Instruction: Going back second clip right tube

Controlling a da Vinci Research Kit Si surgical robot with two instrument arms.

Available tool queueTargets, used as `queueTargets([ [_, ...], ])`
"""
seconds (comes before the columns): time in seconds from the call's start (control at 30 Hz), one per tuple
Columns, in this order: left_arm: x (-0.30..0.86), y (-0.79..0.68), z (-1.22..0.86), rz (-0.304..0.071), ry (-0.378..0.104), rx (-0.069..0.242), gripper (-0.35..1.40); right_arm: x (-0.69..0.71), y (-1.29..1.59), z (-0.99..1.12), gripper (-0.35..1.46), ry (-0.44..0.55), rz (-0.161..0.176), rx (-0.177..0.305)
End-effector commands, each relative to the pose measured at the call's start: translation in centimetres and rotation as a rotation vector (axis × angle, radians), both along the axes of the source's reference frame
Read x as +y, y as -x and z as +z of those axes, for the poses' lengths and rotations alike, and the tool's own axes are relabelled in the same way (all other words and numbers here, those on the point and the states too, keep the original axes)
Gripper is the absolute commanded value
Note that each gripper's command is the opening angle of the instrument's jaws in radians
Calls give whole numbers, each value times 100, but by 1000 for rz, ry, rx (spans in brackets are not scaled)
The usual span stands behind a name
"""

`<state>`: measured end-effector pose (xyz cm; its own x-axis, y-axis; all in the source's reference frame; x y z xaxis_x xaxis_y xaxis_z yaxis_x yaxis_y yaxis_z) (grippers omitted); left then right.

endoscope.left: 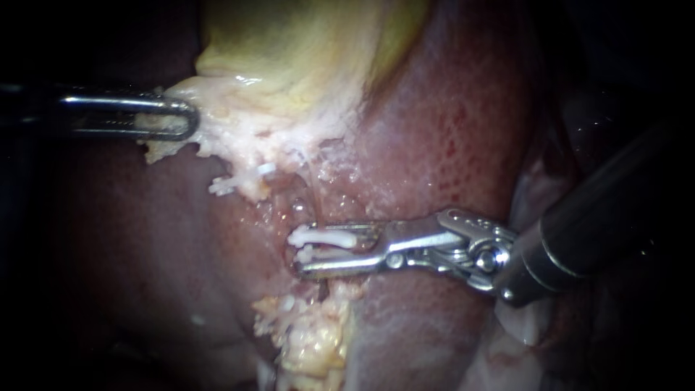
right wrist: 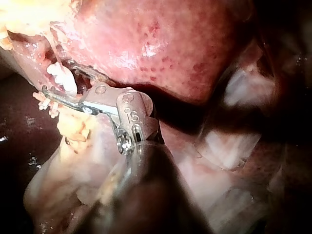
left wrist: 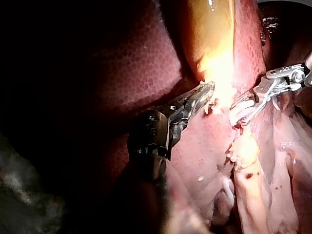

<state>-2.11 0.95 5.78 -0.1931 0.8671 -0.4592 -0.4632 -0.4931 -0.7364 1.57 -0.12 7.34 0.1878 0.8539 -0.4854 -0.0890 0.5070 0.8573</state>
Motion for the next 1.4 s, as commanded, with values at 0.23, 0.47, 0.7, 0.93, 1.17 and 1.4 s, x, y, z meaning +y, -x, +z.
queueTargets([
  [0.23, 0, 0, 0, 1, 0, 0, -35, 3, 23, -17, 50, 199, -99, -43],
  [0.47, 0, 0, 0, 1, 0, 0, -35, 16, 56, -48, 50, 380, -160, -8],
  [0.7, 0, 0, 0, 1, 0, 0, -35, 32, 86, -77, 50, 537, -197, -61],
  [0.93, 0, 1, 2, 1, 0, 0, -35, 41, 106, -89, 50, 621, -212, -73],
  [1.17, -6, 12, 25, 7, 7, -3, -35, 40, 109, -90, 50, 649, -221, -67],
  [1.4, -13, 37, 65, 42, 4, 2, -35, 40, 110, -90, 50, 655, -223, -65],
])
